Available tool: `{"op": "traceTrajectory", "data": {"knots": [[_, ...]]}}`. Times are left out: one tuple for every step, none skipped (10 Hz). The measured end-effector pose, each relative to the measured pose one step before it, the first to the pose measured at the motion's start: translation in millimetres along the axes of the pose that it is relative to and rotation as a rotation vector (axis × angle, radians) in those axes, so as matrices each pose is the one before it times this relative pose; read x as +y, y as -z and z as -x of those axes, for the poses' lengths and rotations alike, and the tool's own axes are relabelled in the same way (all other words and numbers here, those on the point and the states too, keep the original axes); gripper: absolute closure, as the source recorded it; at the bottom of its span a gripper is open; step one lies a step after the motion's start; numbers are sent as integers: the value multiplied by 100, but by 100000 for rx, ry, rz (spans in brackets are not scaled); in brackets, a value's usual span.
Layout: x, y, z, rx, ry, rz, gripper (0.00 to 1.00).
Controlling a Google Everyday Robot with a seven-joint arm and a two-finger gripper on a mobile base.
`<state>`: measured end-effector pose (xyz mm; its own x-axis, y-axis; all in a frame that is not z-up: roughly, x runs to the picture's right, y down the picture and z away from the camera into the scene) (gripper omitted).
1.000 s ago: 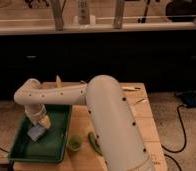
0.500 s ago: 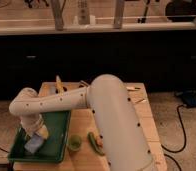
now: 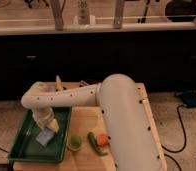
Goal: Wipe tray with sponge
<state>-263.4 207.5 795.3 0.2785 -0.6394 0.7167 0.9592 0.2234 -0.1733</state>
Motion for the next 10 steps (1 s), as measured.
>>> {"op": "traceTrajectory", "data": {"knots": [[-253,63,-1164,769,-1977,-75,98],[-680,19,-760,469,-1028,-515,98],[-724,-105,-228,197,135,19,98],[-1206,-124,111,-170,667,-400,98],[-1710,-278,642,-689,2666,-46,98],[-1518,-372,1086,-1400,3502,-237,98],[-715,-288,880,-1147,2355,-69,98],[-277,-386,1304,-1561,2551,318,98],[-43,-370,1460,-1774,2797,-688,98],[484,-310,941,-1422,1754,-297,98]]}}
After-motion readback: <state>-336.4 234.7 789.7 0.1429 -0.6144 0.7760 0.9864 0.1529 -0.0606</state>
